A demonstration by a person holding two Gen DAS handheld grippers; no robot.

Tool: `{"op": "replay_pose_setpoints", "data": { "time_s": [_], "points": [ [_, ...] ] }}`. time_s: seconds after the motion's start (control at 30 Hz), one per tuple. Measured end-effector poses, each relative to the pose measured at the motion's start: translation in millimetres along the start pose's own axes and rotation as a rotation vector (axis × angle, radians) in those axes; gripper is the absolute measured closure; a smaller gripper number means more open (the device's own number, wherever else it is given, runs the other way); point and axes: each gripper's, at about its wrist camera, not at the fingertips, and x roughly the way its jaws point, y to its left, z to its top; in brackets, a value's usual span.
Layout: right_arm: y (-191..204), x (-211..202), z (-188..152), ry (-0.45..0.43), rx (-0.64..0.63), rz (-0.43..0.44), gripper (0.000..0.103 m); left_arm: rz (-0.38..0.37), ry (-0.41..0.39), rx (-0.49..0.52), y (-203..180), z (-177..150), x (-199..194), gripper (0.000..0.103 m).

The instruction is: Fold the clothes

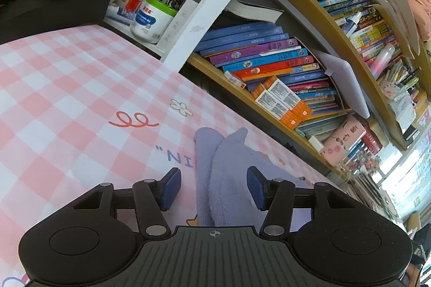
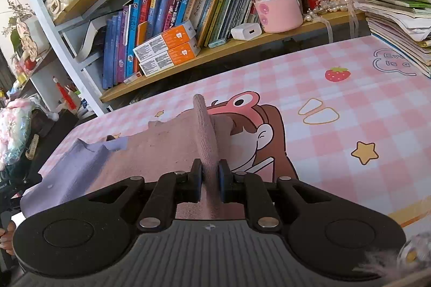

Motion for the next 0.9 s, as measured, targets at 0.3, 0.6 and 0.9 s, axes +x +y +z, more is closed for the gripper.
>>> {"op": "replay_pose_setpoints", "data": {
  "time_s": [0.3, 0.6, 0.9],
  "points": [
    [-2, 2, -2, 0.01, 0.001, -0.008, 0.088, 0.017, 0.013, 0.035, -6, -1, 4, 0.051],
    [-1, 1, -2, 0.004, -0.002, -0.015, 0.087, 0.04, 0.015, 0.03, -4, -1, 4, 0.053],
    [2, -5, 1, -0.023, -0.021, -0.04, 0.087, 0.101, 0.017, 0.076, -13, -2, 7, 0.054]
  ]
}}
